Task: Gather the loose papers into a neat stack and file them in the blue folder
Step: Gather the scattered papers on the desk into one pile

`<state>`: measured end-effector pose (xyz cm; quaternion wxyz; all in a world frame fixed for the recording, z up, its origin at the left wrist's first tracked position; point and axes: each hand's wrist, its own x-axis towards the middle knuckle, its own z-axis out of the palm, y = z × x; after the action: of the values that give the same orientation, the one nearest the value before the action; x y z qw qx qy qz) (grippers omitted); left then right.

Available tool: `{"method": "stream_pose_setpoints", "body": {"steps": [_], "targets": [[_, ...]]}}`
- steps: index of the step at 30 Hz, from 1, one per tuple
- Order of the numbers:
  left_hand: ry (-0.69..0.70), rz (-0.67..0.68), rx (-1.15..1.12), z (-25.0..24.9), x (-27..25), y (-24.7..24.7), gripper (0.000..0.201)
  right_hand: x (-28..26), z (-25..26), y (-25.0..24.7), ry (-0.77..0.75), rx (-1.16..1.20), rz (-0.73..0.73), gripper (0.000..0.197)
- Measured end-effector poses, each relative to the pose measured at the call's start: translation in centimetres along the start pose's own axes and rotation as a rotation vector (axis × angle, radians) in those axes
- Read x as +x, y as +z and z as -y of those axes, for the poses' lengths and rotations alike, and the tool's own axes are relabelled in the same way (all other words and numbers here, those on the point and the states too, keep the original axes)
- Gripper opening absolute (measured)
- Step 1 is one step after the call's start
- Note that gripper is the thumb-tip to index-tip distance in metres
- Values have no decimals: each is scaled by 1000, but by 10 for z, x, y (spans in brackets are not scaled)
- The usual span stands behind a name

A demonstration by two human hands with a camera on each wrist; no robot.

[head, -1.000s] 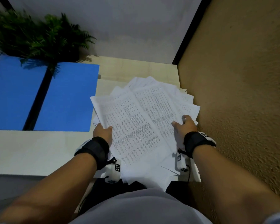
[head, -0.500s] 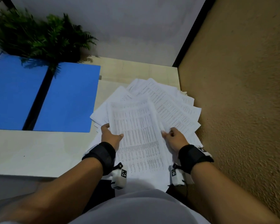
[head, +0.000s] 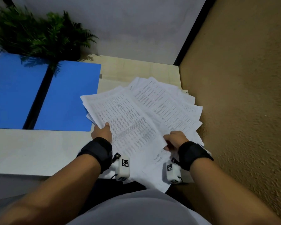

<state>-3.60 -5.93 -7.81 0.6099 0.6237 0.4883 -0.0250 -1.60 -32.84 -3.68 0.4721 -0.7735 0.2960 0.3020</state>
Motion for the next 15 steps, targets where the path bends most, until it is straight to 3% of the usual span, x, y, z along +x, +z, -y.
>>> {"method": "stream_pose_setpoints", "body": {"steps": [2,3,4,6,8,13,15], "targets": [[25,8,-2,-2,1,4,39,-10,-14,-4,63,-20,126,6],[45,8,-1,-2,1,5,37,-12,-20,-9,68,-25,108,9],[75,2,-8,-5,0,4,36,-13,-26,-13,58,10,47,16],[145,-27,-14,-7,-3,3,33,-15,-32,-26,12,133,-223,27],[226,-39,-10,-6,-5,0,33,-8,-38,-35,-19,246,-375,22],[338,111,-11,-5,5,-5,70,18,-42,-30,19,401,-387,24],[349,172,87,-4,13,-1,70,22,-36,-27,15,410,-394,32]]}}
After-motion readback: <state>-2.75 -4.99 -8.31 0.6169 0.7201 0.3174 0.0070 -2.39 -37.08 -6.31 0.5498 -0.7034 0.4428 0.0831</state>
